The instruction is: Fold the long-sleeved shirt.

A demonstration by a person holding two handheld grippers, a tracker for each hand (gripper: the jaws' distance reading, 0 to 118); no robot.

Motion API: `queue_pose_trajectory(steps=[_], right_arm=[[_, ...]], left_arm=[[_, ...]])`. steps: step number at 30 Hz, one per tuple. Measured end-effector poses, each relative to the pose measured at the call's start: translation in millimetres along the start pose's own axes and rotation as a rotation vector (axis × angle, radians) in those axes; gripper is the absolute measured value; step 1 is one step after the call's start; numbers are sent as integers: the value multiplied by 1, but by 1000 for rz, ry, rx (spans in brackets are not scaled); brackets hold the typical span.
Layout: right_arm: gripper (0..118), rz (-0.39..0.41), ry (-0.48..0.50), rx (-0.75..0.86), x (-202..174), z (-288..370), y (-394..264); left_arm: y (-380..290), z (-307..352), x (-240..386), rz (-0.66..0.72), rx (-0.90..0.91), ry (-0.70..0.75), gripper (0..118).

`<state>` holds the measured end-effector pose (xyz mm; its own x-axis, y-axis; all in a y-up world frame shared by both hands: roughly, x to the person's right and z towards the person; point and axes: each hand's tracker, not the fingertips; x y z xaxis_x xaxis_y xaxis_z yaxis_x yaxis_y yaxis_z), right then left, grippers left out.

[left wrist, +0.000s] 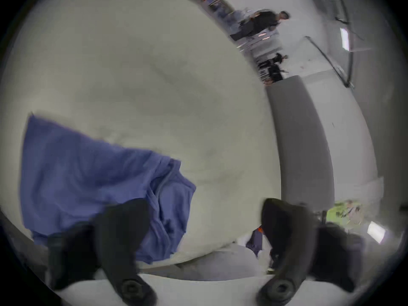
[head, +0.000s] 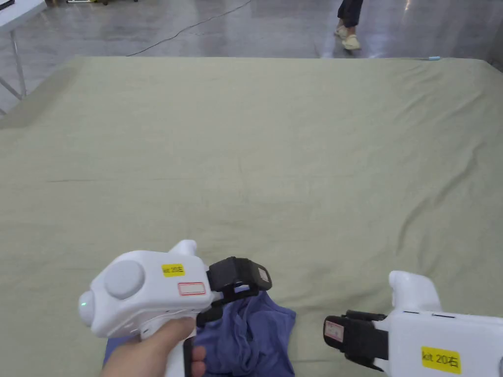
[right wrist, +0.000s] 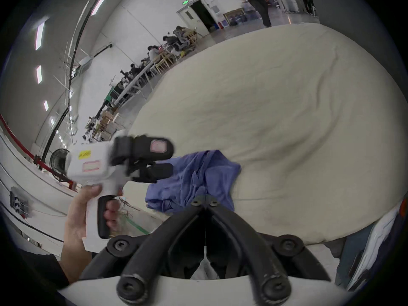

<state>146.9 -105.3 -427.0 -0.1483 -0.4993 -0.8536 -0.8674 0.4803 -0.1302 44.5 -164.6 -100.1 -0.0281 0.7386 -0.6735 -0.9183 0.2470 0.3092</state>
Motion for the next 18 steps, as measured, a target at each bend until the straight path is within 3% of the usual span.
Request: queue_pose_trajectory(steps=[1,3,4,5,8,12,16,18], right_arm=[[0,-1,-4,8,3,3,1],[0,1,-10,16,7,5,0],[0,0,-13,14,8,3,0],[0,-1,-14,9,9,1,0],[0,-17,-18,-13,13,-11,-2],[0,-33,-28,-38,13,-18,-5],[0,8,-142,-99,12,-21,-5],[0,10,-143,-89,15,-21,-5]], left_arm=[[-3,16,3,-103,70,43,81],[-15,22,10,-249,123,294,5],[-22,16,8,-286,84,408,4],[-29,5,5,-299,2,417,4],[-44,-29,-12,-220,-92,398,4],[-59,-81,-15,-235,-172,400,4],[-54,-100,-5,-141,-177,302,4],[-54,-108,4,-170,-193,312,4]])
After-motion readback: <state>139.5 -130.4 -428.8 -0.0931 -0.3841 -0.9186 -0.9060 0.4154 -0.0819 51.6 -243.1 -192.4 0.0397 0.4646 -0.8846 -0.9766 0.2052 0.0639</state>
